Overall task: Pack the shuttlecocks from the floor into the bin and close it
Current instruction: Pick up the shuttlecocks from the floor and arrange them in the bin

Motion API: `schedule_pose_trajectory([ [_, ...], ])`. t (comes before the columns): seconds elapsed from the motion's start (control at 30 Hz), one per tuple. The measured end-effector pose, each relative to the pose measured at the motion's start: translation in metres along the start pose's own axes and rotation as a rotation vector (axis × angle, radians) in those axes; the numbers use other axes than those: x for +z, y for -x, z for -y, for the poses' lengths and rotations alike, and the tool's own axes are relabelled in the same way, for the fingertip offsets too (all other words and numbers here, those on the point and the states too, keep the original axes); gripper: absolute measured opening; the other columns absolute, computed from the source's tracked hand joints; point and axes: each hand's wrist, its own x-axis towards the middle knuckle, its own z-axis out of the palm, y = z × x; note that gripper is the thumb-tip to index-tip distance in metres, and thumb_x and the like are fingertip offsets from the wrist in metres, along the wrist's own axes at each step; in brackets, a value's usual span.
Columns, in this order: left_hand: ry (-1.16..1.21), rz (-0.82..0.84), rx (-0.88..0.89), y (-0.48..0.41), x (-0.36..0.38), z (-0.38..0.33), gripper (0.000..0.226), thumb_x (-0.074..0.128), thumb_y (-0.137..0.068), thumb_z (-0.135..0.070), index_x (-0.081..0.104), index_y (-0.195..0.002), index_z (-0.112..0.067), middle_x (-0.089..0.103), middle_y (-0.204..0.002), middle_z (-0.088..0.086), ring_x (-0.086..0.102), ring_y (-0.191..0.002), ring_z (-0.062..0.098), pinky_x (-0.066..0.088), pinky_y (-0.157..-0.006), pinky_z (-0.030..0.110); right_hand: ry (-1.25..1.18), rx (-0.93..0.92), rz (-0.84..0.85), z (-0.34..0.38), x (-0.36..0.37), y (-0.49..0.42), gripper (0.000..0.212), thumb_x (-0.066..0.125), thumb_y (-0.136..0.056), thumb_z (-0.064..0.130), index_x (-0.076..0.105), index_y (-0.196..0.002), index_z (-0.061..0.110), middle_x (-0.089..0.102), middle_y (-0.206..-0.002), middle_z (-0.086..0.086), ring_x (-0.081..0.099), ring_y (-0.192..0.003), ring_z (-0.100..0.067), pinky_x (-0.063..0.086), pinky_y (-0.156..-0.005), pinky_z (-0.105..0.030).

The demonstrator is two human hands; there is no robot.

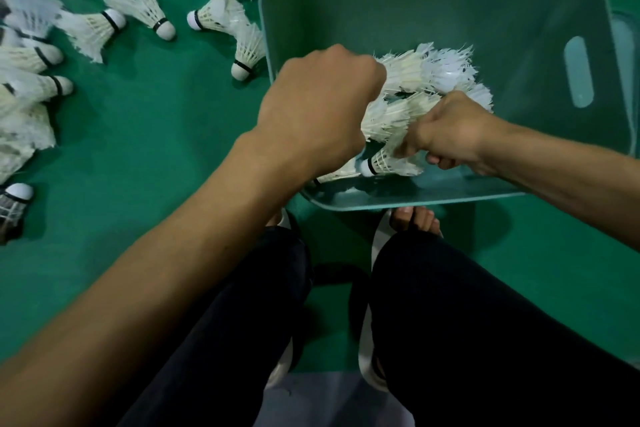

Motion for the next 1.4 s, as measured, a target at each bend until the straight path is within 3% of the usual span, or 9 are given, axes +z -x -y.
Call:
schedule_pose_trajectory([
  [0.1, 0.035, -0.035, 0.022, -0.008, -0.002, 0.012, 0.036, 0.066, -0.077, -0.008, 0.065, -0.109, -0.027, 0.068, -0.107, 0.003, 0.064, -0.097, 0.035, 0.046, -0.070, 0.041, -0.035, -0.014, -0.026, -0.001, -0.001, 0.002, 0.028, 0.089, -0.068, 0.013, 0.076, -0.081, -0.008, 0.064, -0.057, -0.012, 0.043, -0.044, -0.020, 0.037, -0.047, -0.027],
  [0.2, 0.042, -0.031, 0.014, -0.013, -0.010, 0.032, 0.036, 0.069, -0.078, -0.006, 0.068, -0.109, -0.025, 0.071, -0.103, 0.002, 0.064, -0.097, 0.031, 0.051, -0.073, 0.041, -0.085, -0.035, -0.038, 0.002, -0.005, 0.003, 0.015, 0.086, -0.074, 0.006, 0.074, -0.072, -0.003, 0.061, -0.046, -0.008, 0.049, -0.037, -0.019, 0.044, -0.042, -0.025],
  [0.37, 0.092, 0.019, 0.036, -0.005, -0.008, 0.033, 0.023, 0.065, -0.083, -0.017, 0.069, -0.104, -0.026, 0.071, -0.100, -0.001, 0.065, -0.095, 0.029, 0.053, -0.075, 0.040, -0.201, 0.014, 0.149, 0.008, 0.010, 0.008, 0.014, 0.081, -0.078, -0.001, 0.075, -0.088, -0.009, 0.072, -0.061, -0.015, 0.069, -0.048, -0.020, 0.061, -0.052, -0.027],
  [0.63, 0.185, 0.164, 0.029, -0.003, 0.002, 0.020, 0.034, 0.057, -0.079, -0.008, 0.066, -0.106, -0.027, 0.069, -0.101, 0.003, 0.065, -0.091, 0.029, 0.056, -0.080, 0.046, -0.227, 0.068, 0.225, 0.012, 0.027, 0.013, 0.024, 0.078, -0.082, -0.001, 0.071, -0.102, -0.012, 0.073, -0.067, -0.018, 0.071, -0.050, -0.019, 0.060, -0.052, -0.025],
  [0.83, 0.175, 0.240, -0.002, -0.002, -0.002, 0.019, 0.039, 0.058, -0.080, -0.004, 0.065, -0.114, -0.022, 0.068, -0.110, 0.005, 0.065, -0.096, 0.031, 0.056, -0.083, 0.047, -0.094, -0.052, 0.018, 0.008, 0.017, 0.013, 0.004, 0.076, -0.083, -0.001, 0.077, -0.085, -0.004, 0.072, -0.062, -0.016, 0.069, -0.048, -0.021, 0.061, -0.052, -0.029],
  [0.97, 0.141, 0.333, -0.022, -0.002, -0.002, 0.019, 0.040, 0.054, -0.081, -0.004, 0.063, -0.117, -0.018, 0.066, -0.115, 0.009, 0.064, -0.103, 0.034, 0.055, -0.087, 0.048, -0.080, -0.151, -0.147, 0.005, 0.006, 0.012, 0.005, 0.075, -0.080, -0.002, 0.078, -0.076, -0.001, 0.072, -0.059, -0.015, 0.071, -0.054, -0.028, 0.063, -0.058, -0.036],
  [1.1, 0.071, 0.561, -0.022, -0.015, 0.006, 0.015, 0.039, 0.050, -0.086, -0.004, 0.062, -0.122, -0.013, 0.065, -0.118, 0.013, 0.063, -0.106, 0.034, 0.054, -0.092, 0.048, -0.050, -0.135, -0.059, 0.001, 0.004, 0.018, 0.008, 0.081, -0.079, 0.001, 0.078, -0.072, 0.002, 0.073, -0.062, -0.015, 0.069, -0.054, -0.024, 0.063, -0.062, -0.035],
  [1.23, -0.038, 0.801, 0.065, -0.039, 0.026, 0.005, 0.044, 0.047, -0.088, -0.007, 0.062, -0.129, -0.014, 0.061, -0.135, 0.010, 0.062, -0.112, 0.034, 0.053, -0.097, 0.049, -0.018, -0.147, -0.010, -0.004, 0.002, 0.030, 0.012, 0.080, -0.081, 0.003, 0.077, -0.069, 0.004, 0.074, -0.062, -0.012, 0.067, -0.053, -0.020, 0.061, -0.058, -0.031],
  [1.4, 0.009, 0.779, 0.007, -0.046, 0.034, 0.001, 0.047, 0.046, -0.091, -0.003, 0.059, -0.135, -0.012, 0.058, -0.140, 0.010, 0.060, -0.121, 0.032, 0.050, -0.103, 0.048, -0.003, -0.130, 0.008, -0.005, -0.001, 0.038, 0.014, 0.073, -0.083, 0.002, 0.075, -0.069, 0.002, 0.074, -0.062, -0.010, 0.064, -0.049, -0.016, 0.052, -0.050, -0.026],
])
